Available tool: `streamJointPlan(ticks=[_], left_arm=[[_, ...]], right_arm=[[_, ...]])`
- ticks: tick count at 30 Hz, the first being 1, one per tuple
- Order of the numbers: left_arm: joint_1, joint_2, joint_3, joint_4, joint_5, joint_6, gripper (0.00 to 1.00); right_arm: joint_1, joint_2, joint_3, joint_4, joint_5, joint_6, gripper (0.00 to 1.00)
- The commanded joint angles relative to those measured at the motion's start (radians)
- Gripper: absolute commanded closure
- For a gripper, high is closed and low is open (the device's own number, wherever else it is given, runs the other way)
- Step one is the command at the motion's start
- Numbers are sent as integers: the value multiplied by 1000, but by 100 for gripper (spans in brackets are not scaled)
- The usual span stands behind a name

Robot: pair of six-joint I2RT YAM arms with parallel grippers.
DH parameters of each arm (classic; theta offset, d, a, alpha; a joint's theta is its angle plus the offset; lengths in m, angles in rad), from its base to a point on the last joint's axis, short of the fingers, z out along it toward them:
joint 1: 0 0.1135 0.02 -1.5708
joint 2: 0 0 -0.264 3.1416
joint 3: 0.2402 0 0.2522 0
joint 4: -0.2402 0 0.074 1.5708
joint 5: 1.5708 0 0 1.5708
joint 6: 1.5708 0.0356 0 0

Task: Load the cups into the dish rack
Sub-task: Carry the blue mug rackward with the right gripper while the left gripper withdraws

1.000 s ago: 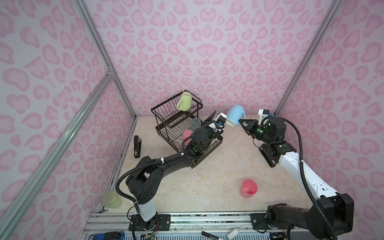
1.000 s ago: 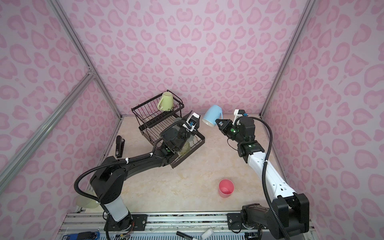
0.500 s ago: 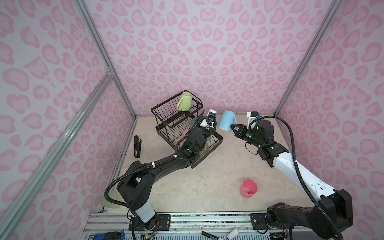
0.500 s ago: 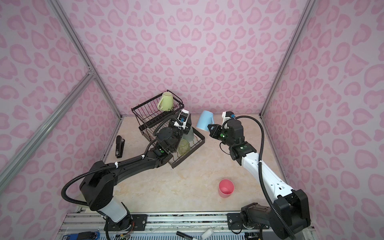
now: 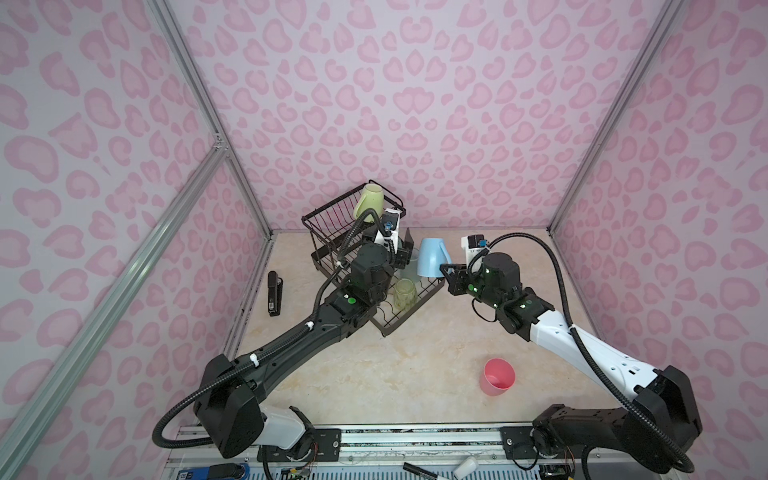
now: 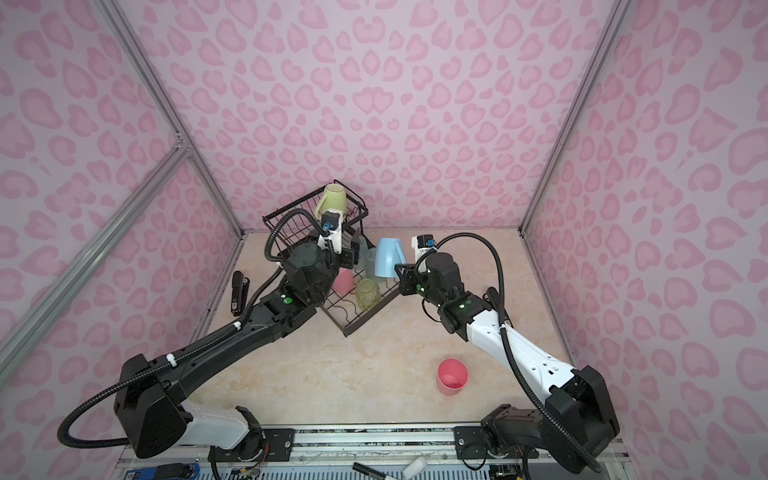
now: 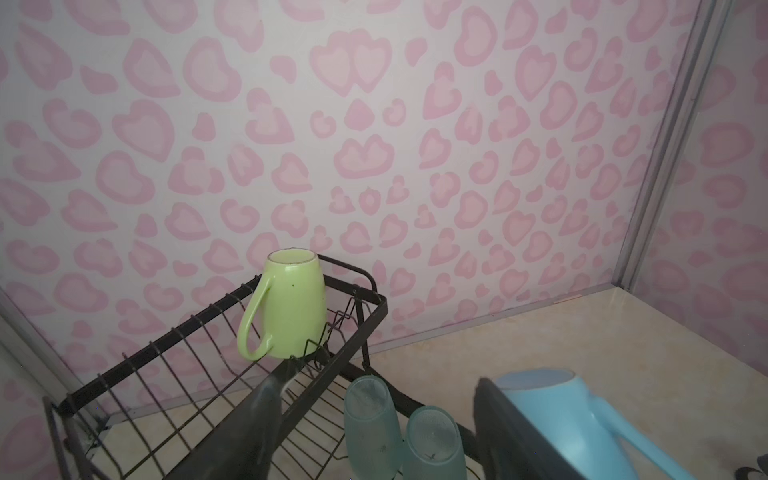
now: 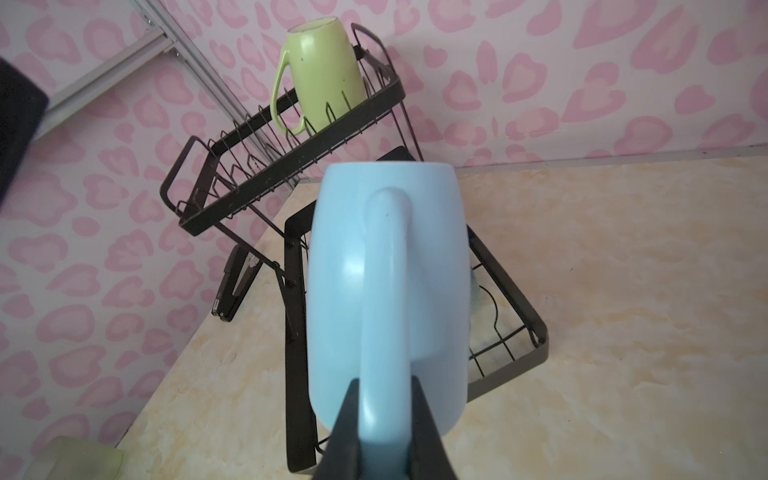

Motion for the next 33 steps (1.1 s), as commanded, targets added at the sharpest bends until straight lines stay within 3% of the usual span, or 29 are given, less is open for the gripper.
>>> streamJointPlan(ticks=[1, 10, 16, 22, 33], left_arm=[[34, -39, 44, -224, 27, -193, 24], [121, -120, 130, -571, 141, -466, 21], [217, -202, 136, -707, 295, -579, 16], [288, -264, 114, -793, 384, -613, 8], [347, -327, 73, -852, 465, -588, 8]], right_arm=[[41, 13, -15, 158, 14, -110, 100], [168, 98, -10, 235, 21, -219, 100], [229, 176, -3, 302, 33, -250, 100], [284, 260, 10, 369, 73, -276, 100], [304, 381, -27, 572, 177, -281, 100]])
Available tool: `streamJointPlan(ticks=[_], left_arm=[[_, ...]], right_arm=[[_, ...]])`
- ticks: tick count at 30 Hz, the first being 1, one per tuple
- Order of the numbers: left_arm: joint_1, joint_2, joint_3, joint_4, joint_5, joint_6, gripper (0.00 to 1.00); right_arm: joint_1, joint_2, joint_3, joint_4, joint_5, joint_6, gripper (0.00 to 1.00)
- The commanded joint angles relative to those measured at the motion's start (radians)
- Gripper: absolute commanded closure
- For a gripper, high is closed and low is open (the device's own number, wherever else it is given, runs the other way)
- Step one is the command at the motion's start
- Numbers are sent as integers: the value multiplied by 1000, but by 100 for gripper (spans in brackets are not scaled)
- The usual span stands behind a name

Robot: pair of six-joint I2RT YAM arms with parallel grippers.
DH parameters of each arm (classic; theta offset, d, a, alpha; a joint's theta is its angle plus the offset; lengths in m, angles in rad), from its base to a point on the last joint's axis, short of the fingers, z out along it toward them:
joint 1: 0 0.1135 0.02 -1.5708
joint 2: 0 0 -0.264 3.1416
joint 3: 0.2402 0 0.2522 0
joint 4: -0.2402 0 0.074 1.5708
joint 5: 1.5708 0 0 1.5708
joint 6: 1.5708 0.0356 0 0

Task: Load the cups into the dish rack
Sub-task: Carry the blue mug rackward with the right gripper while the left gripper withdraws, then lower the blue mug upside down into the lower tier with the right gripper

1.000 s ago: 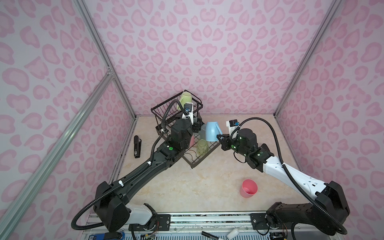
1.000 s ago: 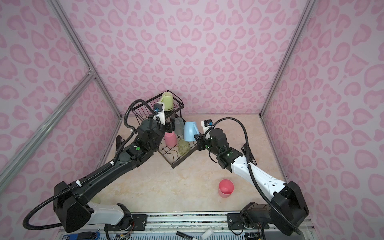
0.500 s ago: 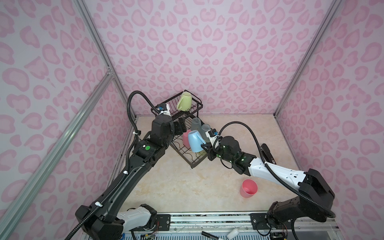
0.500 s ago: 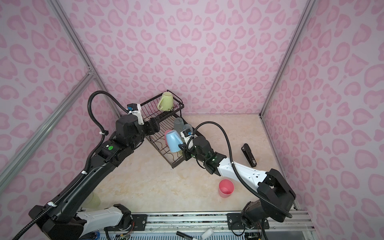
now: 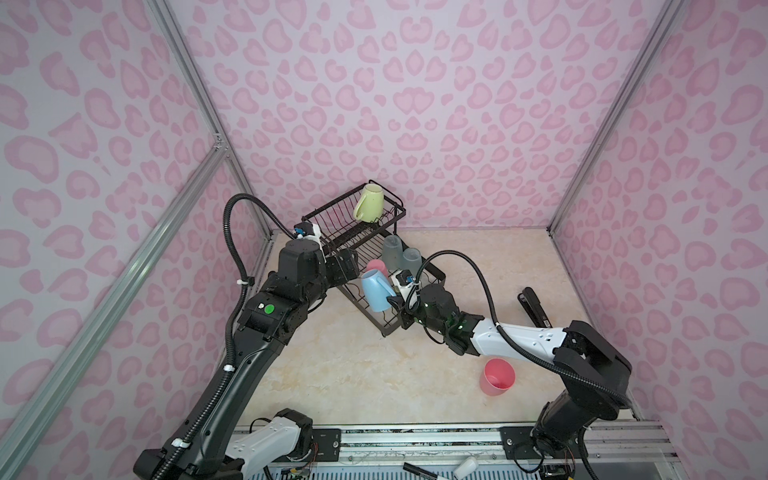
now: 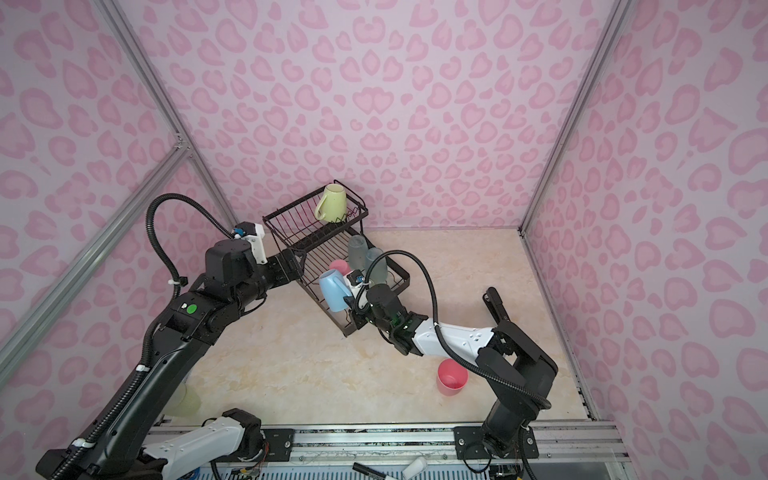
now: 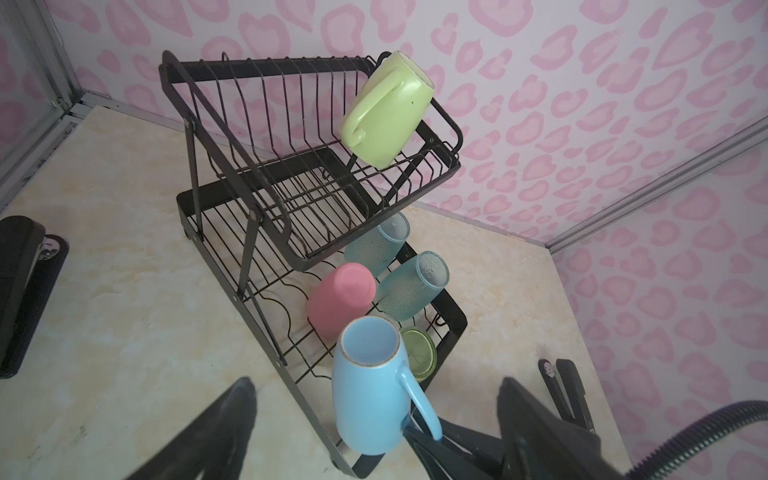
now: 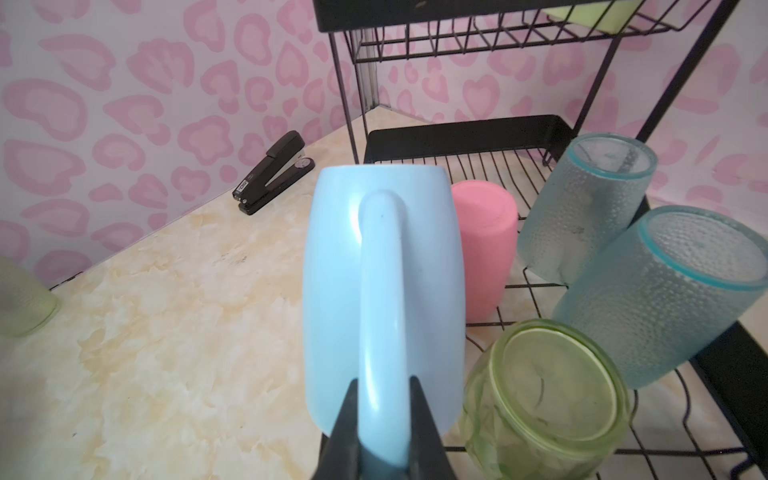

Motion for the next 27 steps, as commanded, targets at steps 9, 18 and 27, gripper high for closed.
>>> streamJointPlan(ticks=[9, 18, 27], left_arm=[[26, -24, -43, -4, 53, 24, 8], [34, -27, -46, 7, 50, 41, 8], [37, -37, -67, 22, 35, 44, 7]], right_arm=[[2, 102, 6, 246, 52, 4, 100], [2, 165, 33, 266, 64, -10, 100], [7, 221, 31, 314, 97, -32, 100]])
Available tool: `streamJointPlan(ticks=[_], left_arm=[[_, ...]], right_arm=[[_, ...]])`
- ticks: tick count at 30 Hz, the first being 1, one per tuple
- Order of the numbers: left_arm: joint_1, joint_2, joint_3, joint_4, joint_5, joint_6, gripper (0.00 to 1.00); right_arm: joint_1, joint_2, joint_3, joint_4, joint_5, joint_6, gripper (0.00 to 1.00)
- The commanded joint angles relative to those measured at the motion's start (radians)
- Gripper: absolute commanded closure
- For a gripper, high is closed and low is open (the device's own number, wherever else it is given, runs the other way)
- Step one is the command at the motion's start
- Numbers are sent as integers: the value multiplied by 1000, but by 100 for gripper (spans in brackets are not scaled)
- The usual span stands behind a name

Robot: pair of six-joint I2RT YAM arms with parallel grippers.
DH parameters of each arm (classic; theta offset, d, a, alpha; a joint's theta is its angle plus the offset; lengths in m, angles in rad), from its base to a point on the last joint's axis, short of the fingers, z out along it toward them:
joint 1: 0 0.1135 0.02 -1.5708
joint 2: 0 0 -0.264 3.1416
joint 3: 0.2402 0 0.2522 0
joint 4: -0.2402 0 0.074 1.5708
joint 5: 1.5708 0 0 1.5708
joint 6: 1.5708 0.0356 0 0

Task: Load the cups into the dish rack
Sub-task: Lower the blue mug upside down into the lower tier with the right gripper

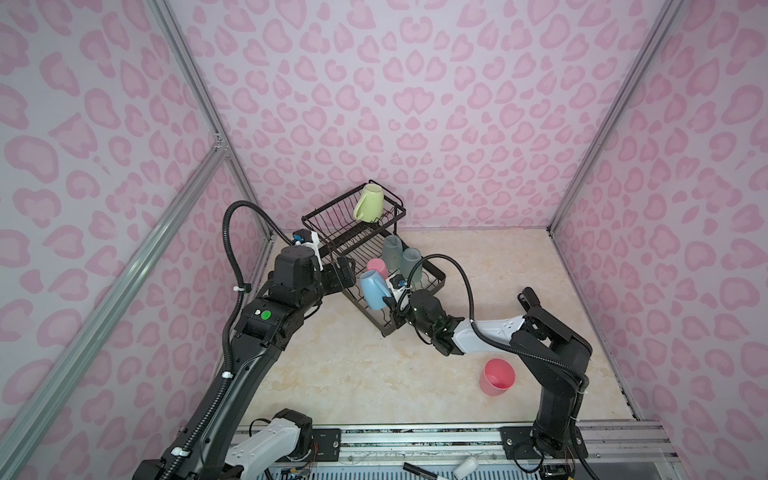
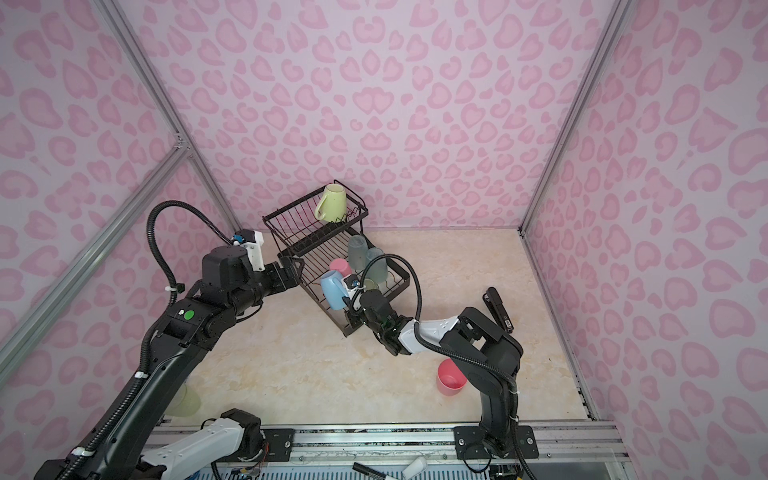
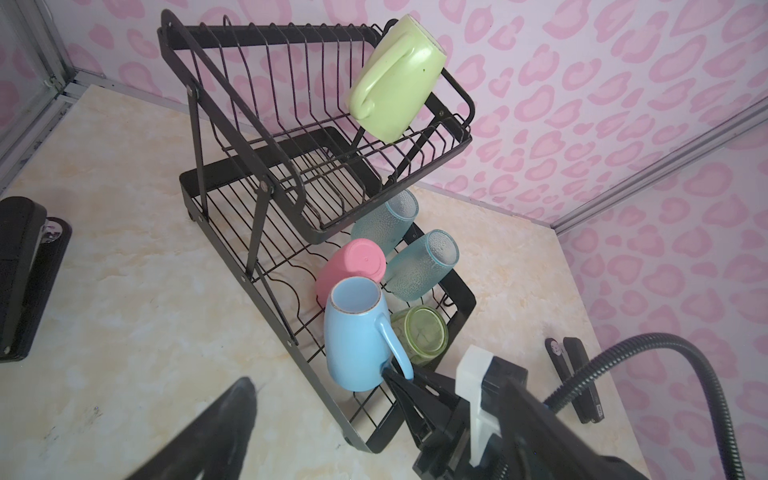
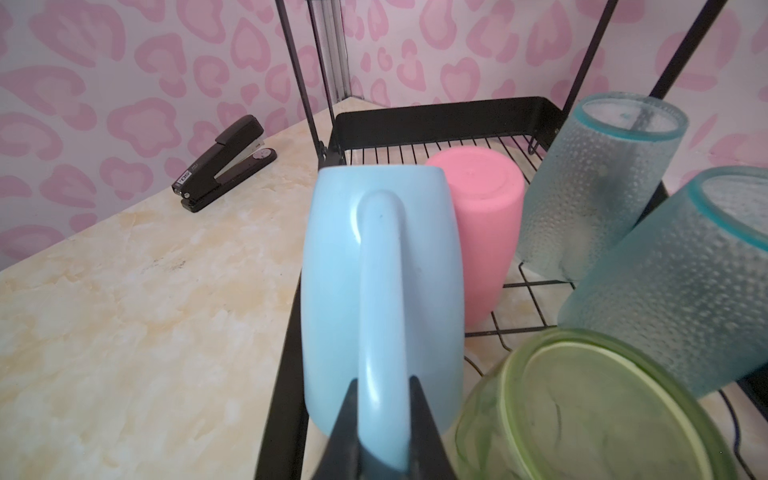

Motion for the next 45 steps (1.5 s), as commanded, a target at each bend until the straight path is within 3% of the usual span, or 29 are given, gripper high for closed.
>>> streamJointPlan(ticks=[1, 14, 45], left_arm=[[1, -7, -8, 37, -16, 12, 8], [5, -34, -60, 71, -12, -16, 8], [14, -35, -107, 118, -15, -33, 8]], right_arm=[[8, 15, 0, 144, 34, -20, 100], [27, 89, 0, 202, 72, -44, 100], [36, 57, -1, -96, 64, -88, 99]])
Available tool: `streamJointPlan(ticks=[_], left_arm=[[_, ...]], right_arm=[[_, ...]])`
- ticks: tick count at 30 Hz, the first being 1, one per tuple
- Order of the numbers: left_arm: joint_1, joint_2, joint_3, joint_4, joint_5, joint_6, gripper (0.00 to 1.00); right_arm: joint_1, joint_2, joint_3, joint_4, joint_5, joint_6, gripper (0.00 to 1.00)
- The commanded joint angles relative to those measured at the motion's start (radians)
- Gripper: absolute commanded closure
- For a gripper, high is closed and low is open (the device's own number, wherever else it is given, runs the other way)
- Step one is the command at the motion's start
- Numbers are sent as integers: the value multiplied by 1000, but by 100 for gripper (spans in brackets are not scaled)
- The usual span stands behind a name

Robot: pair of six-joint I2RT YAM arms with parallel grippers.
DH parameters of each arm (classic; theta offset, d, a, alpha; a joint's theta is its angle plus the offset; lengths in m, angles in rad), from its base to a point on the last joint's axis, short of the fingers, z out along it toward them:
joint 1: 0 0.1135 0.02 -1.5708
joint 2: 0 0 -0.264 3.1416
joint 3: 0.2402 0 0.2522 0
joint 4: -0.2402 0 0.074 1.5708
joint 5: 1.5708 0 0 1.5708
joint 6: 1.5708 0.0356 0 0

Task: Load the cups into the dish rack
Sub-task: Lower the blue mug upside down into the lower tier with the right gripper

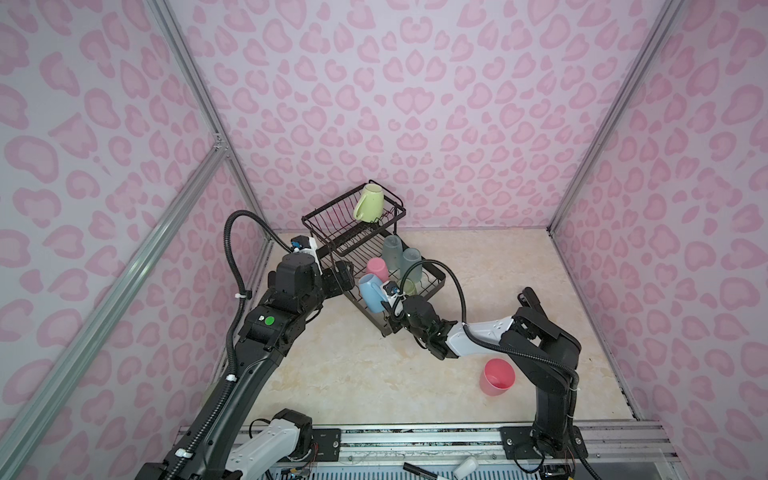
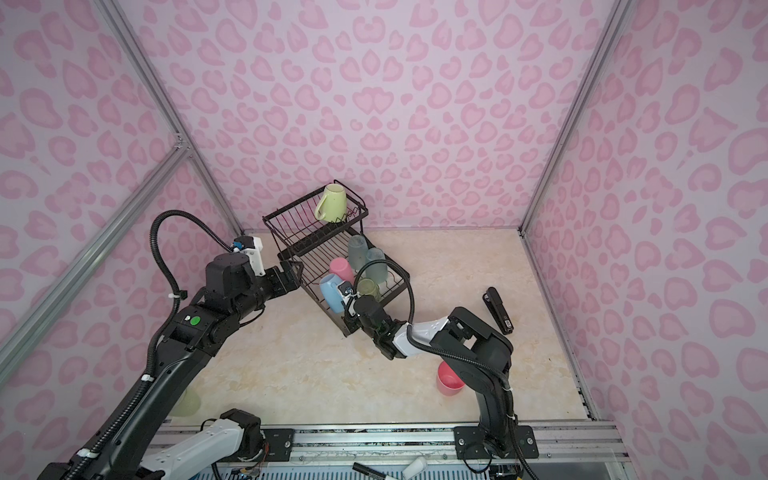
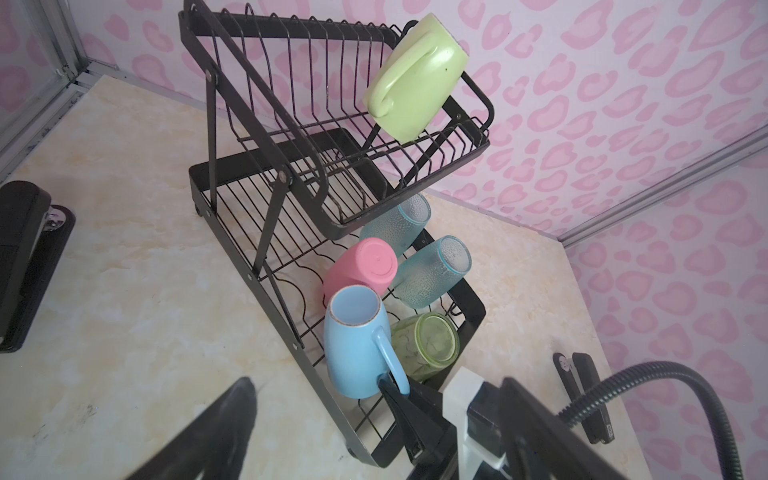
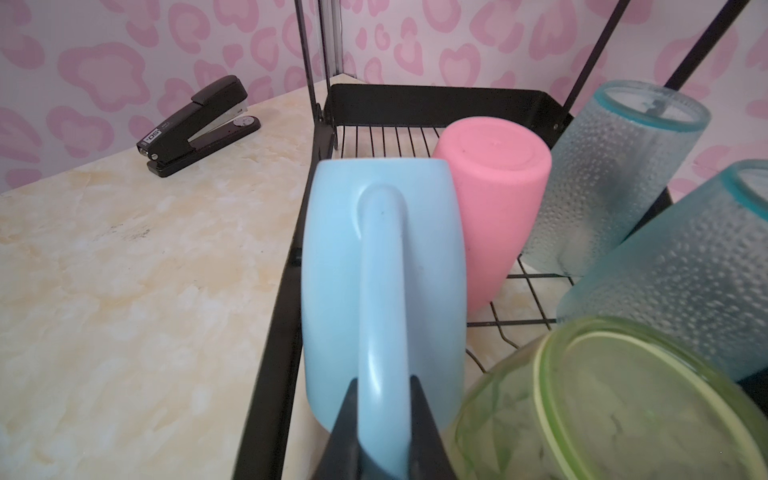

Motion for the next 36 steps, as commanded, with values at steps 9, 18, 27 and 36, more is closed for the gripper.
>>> streamJointPlan(ticks=[9, 18, 27, 36], left_arm=[[5, -2, -5, 42, 8, -4, 8], [8, 2, 0, 44, 18, -4, 8], [10, -3, -2, 40, 17, 0, 8], [11, -9, -2, 34, 14, 8, 8]], right_arm=[[6, -1, -33, -87, 5, -13, 97], [6, 2, -24, -124, 2, -16, 93], [5, -3, -35, -144, 3, -19, 89], [6, -4, -38, -157, 5, -22, 87]])
